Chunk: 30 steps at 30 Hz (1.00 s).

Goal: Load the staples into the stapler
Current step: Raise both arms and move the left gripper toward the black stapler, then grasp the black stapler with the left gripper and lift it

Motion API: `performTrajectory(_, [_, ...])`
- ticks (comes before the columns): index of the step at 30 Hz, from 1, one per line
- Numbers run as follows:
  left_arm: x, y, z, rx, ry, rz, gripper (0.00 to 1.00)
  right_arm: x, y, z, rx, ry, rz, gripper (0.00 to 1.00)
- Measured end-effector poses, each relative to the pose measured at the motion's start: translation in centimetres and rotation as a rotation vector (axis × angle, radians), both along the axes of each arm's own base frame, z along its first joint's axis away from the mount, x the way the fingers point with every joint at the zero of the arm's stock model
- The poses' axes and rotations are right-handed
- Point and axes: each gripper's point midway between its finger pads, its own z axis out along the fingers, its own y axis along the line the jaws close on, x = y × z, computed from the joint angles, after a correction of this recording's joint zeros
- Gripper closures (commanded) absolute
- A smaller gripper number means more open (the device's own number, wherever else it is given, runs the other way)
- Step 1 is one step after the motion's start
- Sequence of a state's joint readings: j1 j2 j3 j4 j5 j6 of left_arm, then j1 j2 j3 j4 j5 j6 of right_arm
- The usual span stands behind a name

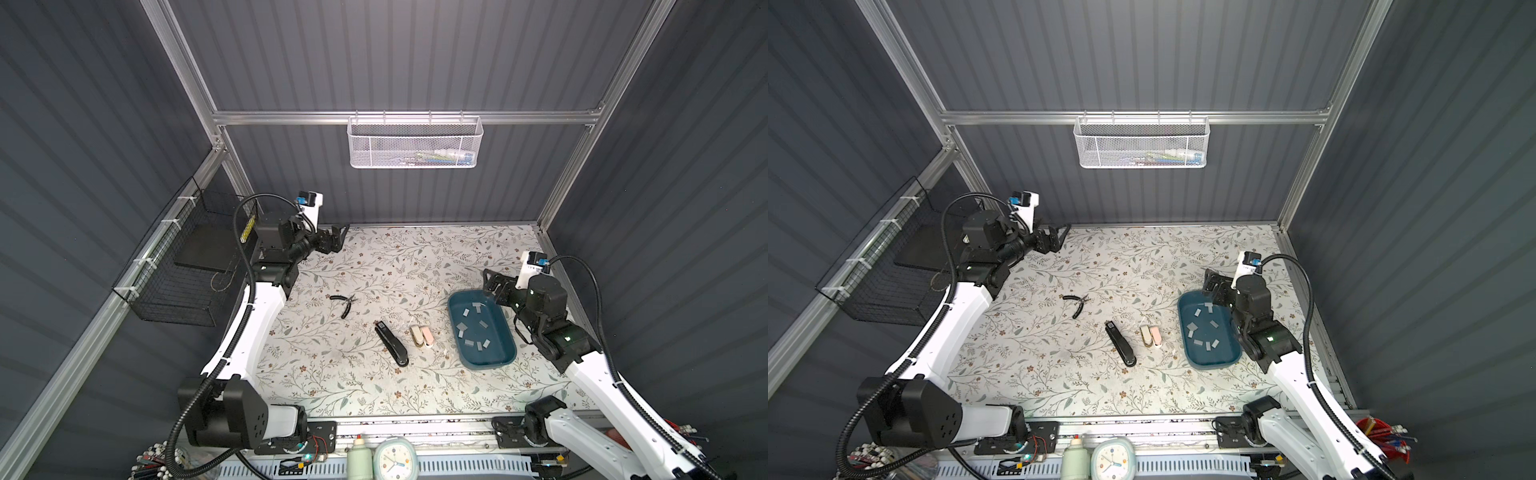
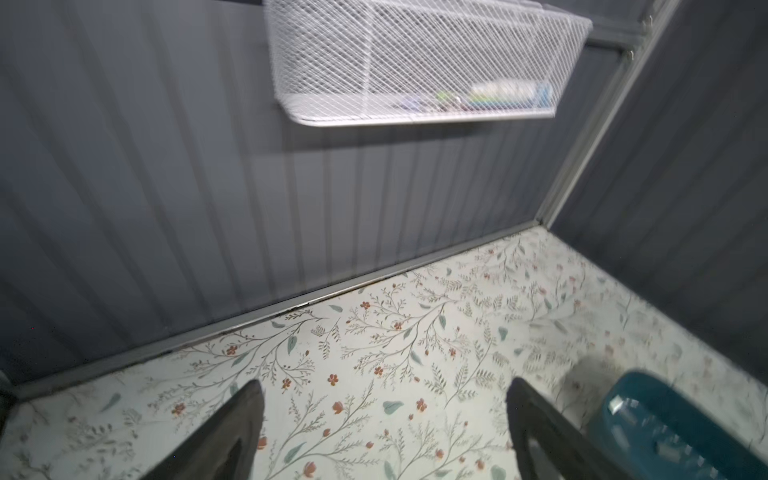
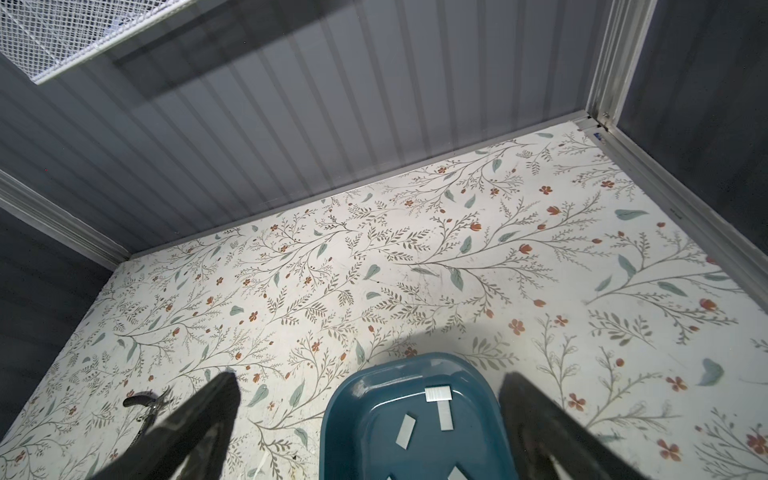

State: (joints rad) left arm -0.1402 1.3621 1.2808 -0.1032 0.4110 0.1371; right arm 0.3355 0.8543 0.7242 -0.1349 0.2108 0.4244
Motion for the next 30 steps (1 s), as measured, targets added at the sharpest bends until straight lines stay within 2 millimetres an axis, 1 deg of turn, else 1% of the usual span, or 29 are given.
performTrajectory(2, [-1.6, -2.7, -1.8, 0.165, -0.033, -0.124, 0.18, 0.0, -0.1, 0.0, -0.002, 0.002, -0.004, 0.01])
performTrajectory(5, [-4.5, -6.7, -5.1, 0.372, -0.07, -0.331, 0.21, 0.0, -0.2, -0.1, -0.005, 0.004, -0.008, 0.01])
performTrajectory(7, [-6.6, -9.0, -7.6, 0.476, -0.079, -0.469, 0.23, 0.0, -0.3, -0.2, -0.008, 0.007, -0.014, 0.01])
performTrajectory(9, [-8.5, -10.2, -10.3, 0.56, -0.072, -0.598, 0.25, 0.0, -0.4, -0.2, -0.011, 0.006, -0.02, 0.01])
performTrajectory(14, [-12.2, -11.8, -16.2, 0.724, -0.022, -0.827, 0.25, 0.1, -0.5, -0.4, -0.019, 0.012, -0.029, 0.01])
performTrajectory(16, [-14.0, -12.2, -18.6, 0.795, -0.004, -0.907, 0.25, 0.2, -0.6, -0.7, -0.025, 0.021, -0.033, 0.01])
performTrajectory(18, [-16.1, -12.6, -20.7, 0.87, 0.009, -0.987, 0.28, 0.3, -0.6, -1.0, -0.03, 0.031, -0.036, 0.01])
performTrajectory(20, [-18.1, -12.9, -22.3, 0.94, 0.006, -1.065, 0.28, 0.3, -0.6, -1.2, -0.032, 0.037, -0.036, 0.01])
performTrajectory(23, [-20.4, -12.9, -24.0, 1.021, -0.009, -1.15, 0.28, 0.4, -0.6, -1.3, -0.033, 0.04, -0.035, 0.01])
performTrajectory(27, [-22.1, -11.8, -26.1, 1.135, -0.044, -1.2, 0.29, 0.4, -0.6, -1.4, -0.034, 0.043, -0.036, 0.01])
performTrajectory(30, [-22.5, -11.7, -26.6, 1.186, -0.077, -1.224, 0.31, 0.5, -0.5, -1.6, -0.037, 0.051, -0.036, 0.01])
